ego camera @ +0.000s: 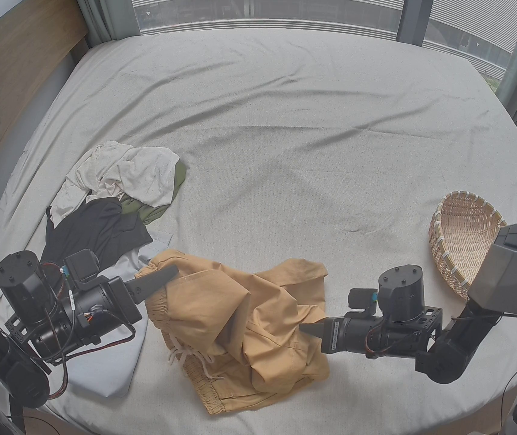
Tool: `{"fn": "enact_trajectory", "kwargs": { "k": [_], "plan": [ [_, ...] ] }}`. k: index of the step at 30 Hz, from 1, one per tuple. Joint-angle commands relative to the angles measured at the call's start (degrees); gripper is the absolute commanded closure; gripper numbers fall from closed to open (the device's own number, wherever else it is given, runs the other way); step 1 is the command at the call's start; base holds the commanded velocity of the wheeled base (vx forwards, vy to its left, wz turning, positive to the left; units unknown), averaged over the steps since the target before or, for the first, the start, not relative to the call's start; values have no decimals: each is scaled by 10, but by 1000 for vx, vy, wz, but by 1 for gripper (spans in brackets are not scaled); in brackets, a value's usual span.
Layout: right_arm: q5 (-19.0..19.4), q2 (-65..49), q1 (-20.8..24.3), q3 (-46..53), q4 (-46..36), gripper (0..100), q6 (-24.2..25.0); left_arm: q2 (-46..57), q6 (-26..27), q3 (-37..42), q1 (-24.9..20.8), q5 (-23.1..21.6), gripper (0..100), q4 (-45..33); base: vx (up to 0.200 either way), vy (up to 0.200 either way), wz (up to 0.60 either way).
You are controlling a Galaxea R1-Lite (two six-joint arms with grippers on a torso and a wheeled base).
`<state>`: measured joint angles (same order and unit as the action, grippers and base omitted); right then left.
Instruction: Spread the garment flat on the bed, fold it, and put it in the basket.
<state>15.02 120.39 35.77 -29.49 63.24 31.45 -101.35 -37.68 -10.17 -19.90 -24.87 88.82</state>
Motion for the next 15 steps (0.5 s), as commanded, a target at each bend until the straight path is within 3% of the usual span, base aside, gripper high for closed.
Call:
{"fn": "enact_trajectory", "kwargs": {
  "k": [1,8,15],
  "plan": [
    [1,-84,-18,58,14,100,6,-13,0,-19,2,2,100,1,0,0,0],
    [22,-152,-107,119,57,100,6,-34,0,-26,1,4,100,1,0,0,0],
    [41,-131,-134,145,125,100,8,-36,1,-22,0,3,100,1,0,0,0]
  ]
}}
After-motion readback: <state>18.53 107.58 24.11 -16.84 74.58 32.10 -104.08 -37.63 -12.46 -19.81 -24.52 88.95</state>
